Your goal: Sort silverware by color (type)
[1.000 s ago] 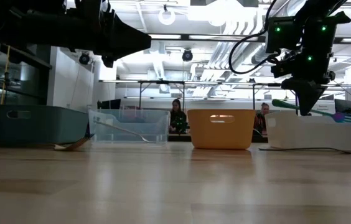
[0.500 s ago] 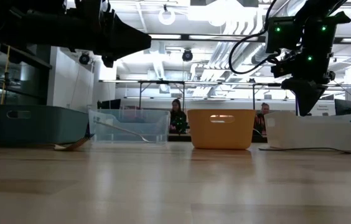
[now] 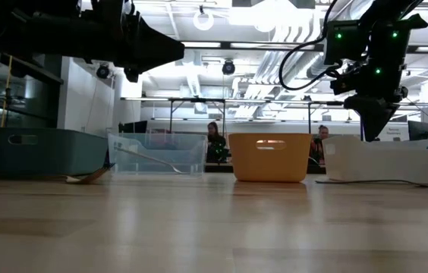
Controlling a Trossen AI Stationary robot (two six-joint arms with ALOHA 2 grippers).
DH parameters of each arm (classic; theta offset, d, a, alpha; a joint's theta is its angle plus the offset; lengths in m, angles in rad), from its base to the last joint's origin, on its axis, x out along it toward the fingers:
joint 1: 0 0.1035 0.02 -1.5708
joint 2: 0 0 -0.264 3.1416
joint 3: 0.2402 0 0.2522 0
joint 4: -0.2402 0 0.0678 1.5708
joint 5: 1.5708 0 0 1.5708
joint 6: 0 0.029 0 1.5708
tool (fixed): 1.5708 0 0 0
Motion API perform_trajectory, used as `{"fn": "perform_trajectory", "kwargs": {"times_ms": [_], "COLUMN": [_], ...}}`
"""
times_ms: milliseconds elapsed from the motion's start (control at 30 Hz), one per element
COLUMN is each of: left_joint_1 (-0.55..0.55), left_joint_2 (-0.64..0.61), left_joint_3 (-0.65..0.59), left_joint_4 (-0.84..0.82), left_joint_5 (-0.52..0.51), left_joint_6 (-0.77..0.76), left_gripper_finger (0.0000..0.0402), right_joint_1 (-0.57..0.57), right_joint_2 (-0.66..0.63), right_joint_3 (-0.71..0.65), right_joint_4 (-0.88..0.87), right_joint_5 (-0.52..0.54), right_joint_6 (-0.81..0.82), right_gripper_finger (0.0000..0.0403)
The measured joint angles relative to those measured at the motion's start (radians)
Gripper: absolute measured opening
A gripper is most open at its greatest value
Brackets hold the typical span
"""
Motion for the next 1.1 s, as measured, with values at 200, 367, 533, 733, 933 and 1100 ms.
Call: {"fn": "perform_trajectory", "kwargs": {"times_ms": [200, 367, 533, 733, 933, 1100], "left_joint_1": [0.000, 0.000, 0.000, 0.000, 0.000, 0.000], "left_joint_2": [0.000, 0.000, 0.000, 0.000, 0.000, 0.000], "left_joint_3": [0.000, 0.000, 0.000, 0.000, 0.000, 0.000], "left_joint_4": [0.000, 0.000, 0.000, 0.000, 0.000, 0.000], "left_joint_5": [0.000, 0.000, 0.000, 0.000, 0.000, 0.000], "left_joint_6": [0.000, 0.000, 0.012, 0.017, 0.016, 0.017], "left_gripper_finger": [0.0092, 0.0092, 0.0092, 0.0092, 0.0092, 0.0092], "right_joint_1": [0.000, 0.000, 0.000, 0.000, 0.000, 0.000], "right_joint_2": [0.000, 0.000, 0.000, 0.000, 0.000, 0.000], "right_joint_3": [0.000, 0.000, 0.000, 0.000, 0.000, 0.000], "right_joint_4": [0.007, 0.010, 0.018, 0.022, 0.022, 0.022], "right_joint_5": [-0.007, -0.019, -0.031, -0.036, -0.046, -0.064], "right_joint_6": [0.009, 0.008, 0.002, 0.001, 0.001, 0.001], "right_gripper_finger": [0.0078, 0.0078, 0.0078, 0.0078, 0.0078, 0.0061]}}
